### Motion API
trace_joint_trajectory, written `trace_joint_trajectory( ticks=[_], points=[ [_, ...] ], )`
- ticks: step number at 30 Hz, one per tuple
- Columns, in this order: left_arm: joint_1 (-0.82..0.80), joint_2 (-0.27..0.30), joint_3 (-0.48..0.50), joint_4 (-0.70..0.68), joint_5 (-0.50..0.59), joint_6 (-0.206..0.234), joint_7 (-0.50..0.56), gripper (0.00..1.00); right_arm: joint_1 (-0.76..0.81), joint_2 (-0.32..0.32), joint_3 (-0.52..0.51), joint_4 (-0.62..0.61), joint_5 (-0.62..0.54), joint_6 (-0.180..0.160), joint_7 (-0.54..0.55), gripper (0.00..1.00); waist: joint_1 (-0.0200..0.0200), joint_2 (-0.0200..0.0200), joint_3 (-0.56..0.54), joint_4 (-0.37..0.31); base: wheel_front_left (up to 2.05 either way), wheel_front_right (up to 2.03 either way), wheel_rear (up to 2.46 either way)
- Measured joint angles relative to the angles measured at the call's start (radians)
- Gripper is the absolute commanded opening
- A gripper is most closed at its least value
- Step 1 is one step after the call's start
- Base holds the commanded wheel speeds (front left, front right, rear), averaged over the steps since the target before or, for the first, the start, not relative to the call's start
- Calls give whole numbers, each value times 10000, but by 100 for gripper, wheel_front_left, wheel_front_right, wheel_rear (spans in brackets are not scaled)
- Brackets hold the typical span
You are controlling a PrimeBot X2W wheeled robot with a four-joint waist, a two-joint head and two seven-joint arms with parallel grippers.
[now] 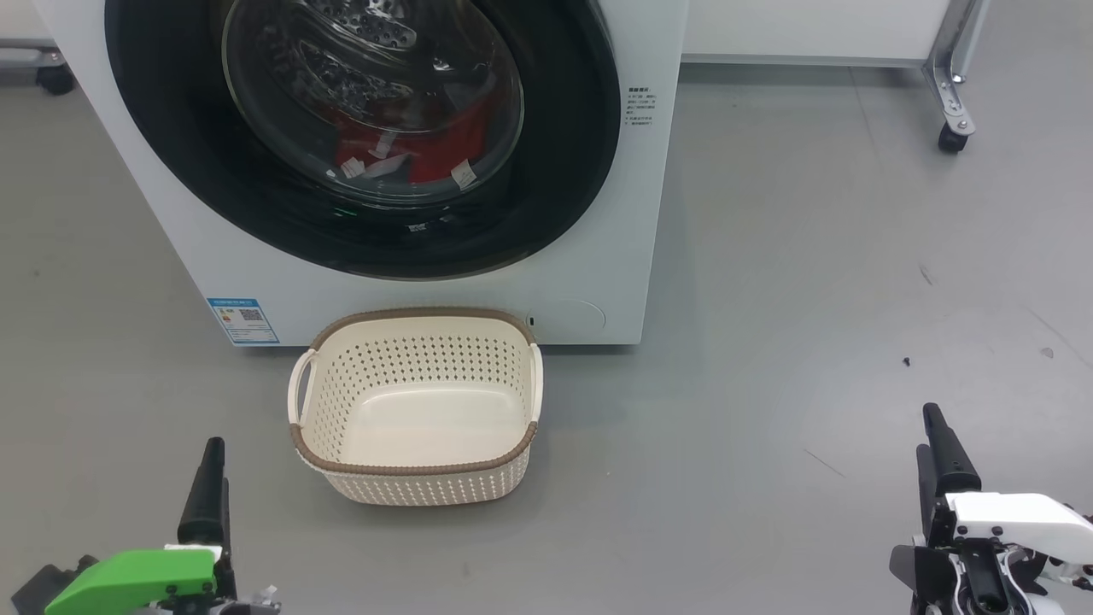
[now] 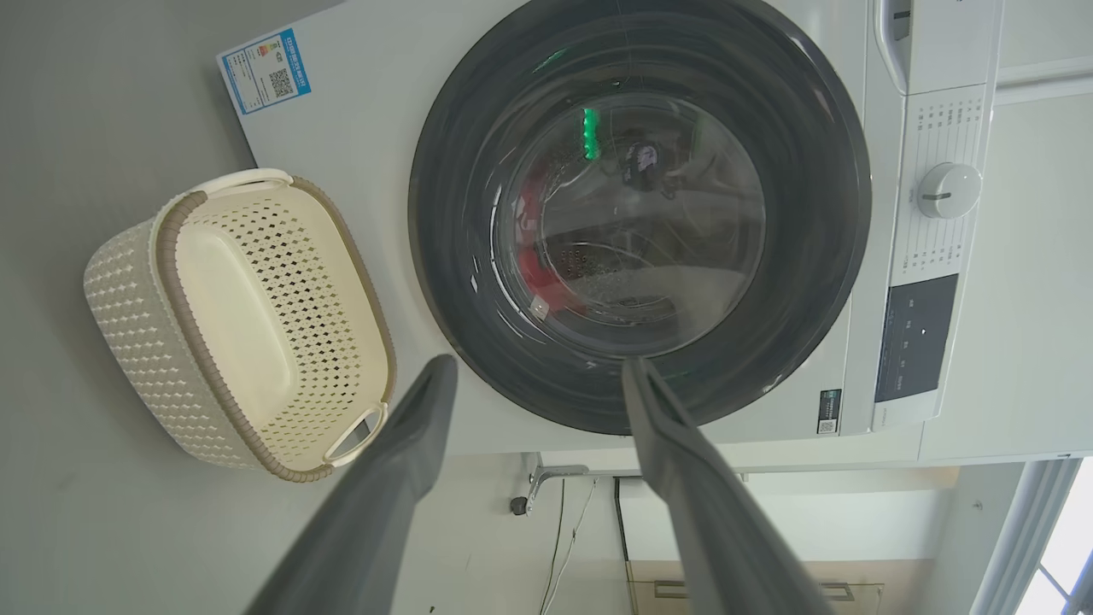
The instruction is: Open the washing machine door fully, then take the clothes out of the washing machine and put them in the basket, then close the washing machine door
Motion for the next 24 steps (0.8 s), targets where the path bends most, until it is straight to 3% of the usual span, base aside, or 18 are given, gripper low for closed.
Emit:
trace_joint_trajectory(
  ticks=[24],
  points=[
    [-76,15,-17,-1126,1710,-2,-821,100,-197,-79,48,-1097,-1791,2,-832,100,0,0,-24,52,0,0,0]
  ],
)
